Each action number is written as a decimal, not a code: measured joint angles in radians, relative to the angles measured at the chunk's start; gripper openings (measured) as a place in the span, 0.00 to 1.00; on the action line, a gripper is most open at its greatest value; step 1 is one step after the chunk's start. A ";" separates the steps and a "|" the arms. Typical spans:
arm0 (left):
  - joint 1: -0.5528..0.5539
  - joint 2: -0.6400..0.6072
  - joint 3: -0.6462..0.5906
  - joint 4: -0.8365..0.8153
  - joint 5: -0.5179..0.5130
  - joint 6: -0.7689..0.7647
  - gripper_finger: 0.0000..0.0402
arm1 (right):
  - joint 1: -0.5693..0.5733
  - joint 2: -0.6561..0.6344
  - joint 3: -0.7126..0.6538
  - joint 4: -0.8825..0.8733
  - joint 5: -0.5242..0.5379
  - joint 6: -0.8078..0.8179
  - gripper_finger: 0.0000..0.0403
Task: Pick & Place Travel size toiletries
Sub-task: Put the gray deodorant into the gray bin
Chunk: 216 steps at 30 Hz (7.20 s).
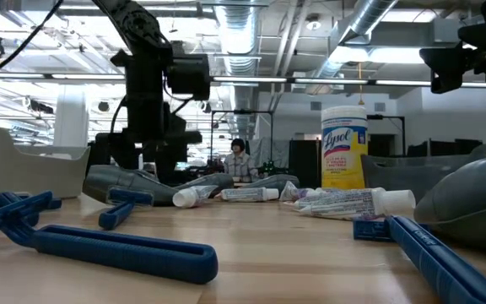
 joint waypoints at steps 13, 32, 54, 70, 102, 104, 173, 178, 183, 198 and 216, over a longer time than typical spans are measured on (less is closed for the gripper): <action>0.005 0.031 0.000 0.014 0.035 0.000 0.64 | 0.000 0.000 0.000 0.000 0.000 0.000 0.61; 0.010 0.003 -0.002 0.008 0.041 0.003 0.51 | 0.000 0.000 0.000 0.000 0.000 0.000 0.61; -0.121 -0.629 0.000 -0.051 0.110 0.030 0.52 | 0.000 0.000 0.000 0.000 0.001 0.000 0.61; -0.483 -0.710 0.000 -0.489 0.165 -0.216 0.52 | 0.000 0.000 0.000 0.003 0.002 0.000 0.61; -0.572 -0.316 0.000 -0.638 0.045 -0.708 0.52 | 0.000 0.000 0.000 0.001 -0.001 0.000 0.61; -0.572 -0.319 -0.008 -0.618 0.044 -0.707 0.52 | 0.000 0.000 0.000 0.001 -0.002 0.000 0.61; -0.505 -0.915 -0.275 0.207 -0.182 -0.440 0.63 | 0.000 0.000 0.000 0.054 -0.001 0.000 0.61; -0.488 -0.808 -0.275 0.445 -0.180 -0.216 0.63 | 0.000 0.000 0.000 0.068 -0.001 0.000 0.61; -0.453 -0.632 -0.246 0.488 -0.077 -0.076 0.64 | 0.000 0.000 0.000 0.077 -0.001 0.000 0.61; -0.412 -0.258 0.011 0.148 0.072 0.349 0.64 | 0.000 0.000 0.000 0.074 -0.001 0.050 0.61; -0.402 -0.078 0.010 0.065 0.053 0.359 0.84 | 0.000 0.000 0.000 0.071 -0.001 0.079 0.61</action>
